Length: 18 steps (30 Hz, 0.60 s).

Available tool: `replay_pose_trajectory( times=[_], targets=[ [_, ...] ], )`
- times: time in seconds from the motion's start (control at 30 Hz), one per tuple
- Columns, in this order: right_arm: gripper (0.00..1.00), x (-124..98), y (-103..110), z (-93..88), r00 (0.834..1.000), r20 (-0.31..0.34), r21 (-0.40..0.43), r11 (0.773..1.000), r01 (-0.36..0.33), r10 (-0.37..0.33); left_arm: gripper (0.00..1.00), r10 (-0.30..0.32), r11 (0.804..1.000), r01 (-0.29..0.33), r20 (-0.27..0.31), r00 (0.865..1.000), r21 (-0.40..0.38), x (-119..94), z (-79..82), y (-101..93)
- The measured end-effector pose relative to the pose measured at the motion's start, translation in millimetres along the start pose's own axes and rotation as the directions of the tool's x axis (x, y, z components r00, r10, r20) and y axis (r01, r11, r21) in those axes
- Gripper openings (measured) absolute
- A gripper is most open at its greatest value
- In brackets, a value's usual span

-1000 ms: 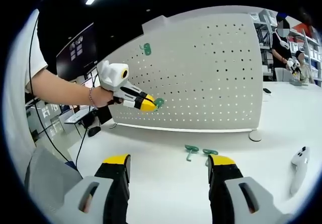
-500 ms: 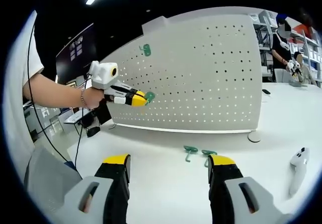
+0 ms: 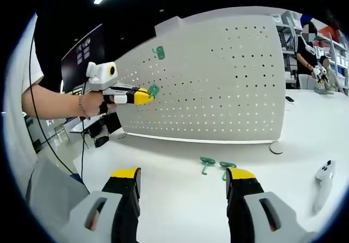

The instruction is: Insert the hook assembly into the mounting plate slot until the hook locks in place.

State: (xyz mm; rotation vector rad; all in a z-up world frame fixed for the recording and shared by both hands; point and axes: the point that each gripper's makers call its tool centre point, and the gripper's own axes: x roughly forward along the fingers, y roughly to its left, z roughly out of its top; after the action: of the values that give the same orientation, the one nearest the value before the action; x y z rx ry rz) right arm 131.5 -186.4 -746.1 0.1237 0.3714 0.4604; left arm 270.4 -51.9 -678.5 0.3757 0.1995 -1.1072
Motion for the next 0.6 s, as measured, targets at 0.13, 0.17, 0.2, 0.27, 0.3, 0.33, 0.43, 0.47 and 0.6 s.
replay_pose_trajectory(
  times=[0.13, 0.17, 0.2, 0.27, 0.3, 0.33, 0.43, 0.47, 0.6],
  targets=[
    [0.62, 0.3, 0.5, -0.8, 1.000, -0.005, -0.001, 1.000, -0.001, 0.001, 0.02, 0.016, 1.000, -0.015, 0.024, 1.000, -0.023, -5.6, 5.3, -0.8],
    [0.62, 0.4, 0.4, -1.1, 1.000, -0.006, 0.000, 1.000, -0.001, 0.001, 0.02, 0.022, 1.000, -0.021, 0.028, 0.999, -0.022, -6.9, 6.2, -0.3],
    [0.62, 0.5, 0.1, -1.8, 1.000, -0.009, 0.001, 1.000, 0.000, 0.000, 0.02, 0.026, 0.999, -0.025, 0.043, 0.999, -0.031, -9.2, 9.3, -0.7],
    [0.62, 0.9, -0.2, -2.9, 1.000, -0.014, 0.008, 1.000, 0.002, -0.002, 0.02, 0.035, 0.999, -0.033, 0.053, 0.998, -0.034, -12.6, 12.5, -1.3],
    [0.62, 0.9, -1.4, -4.7, 1.000, -0.023, 0.008, 1.000, 0.007, -0.007, 0.02, 0.039, 0.999, -0.037, 0.056, 0.998, -0.037, -14.9, 13.2, -1.1],
    [0.62, 1.0, -1.5, -4.6, 1.000, -0.021, 0.008, 1.000, 0.006, -0.006, 0.02, 0.048, 0.998, -0.044, 0.066, 0.997, -0.053, -16.9, 15.0, -0.3],
    [0.62, 0.8, -2.1, -5.5, 1.000, -0.027, 0.008, 1.000, 0.010, -0.010, 0.02, 0.068, 0.996, -0.062, 0.086, 0.994, -0.071, -23.5, 18.3, 0.2],
    [0.62, 0.9, -2.1, -5.8, 1.000, -0.028, 0.011, 1.000, 0.010, -0.010, 0.02, 0.075, 0.995, -0.068, 0.092, 0.993, -0.078, -25.4, 19.0, -0.2],
    [0.62, 1.0, -2.7, -7.7, 0.999, -0.038, 0.010, 1.000, 0.014, -0.013, 0.02, 0.092, 0.990, -0.078, 0.118, 0.989, -0.117, -33.9, 20.4, -1.7]
  ],
)
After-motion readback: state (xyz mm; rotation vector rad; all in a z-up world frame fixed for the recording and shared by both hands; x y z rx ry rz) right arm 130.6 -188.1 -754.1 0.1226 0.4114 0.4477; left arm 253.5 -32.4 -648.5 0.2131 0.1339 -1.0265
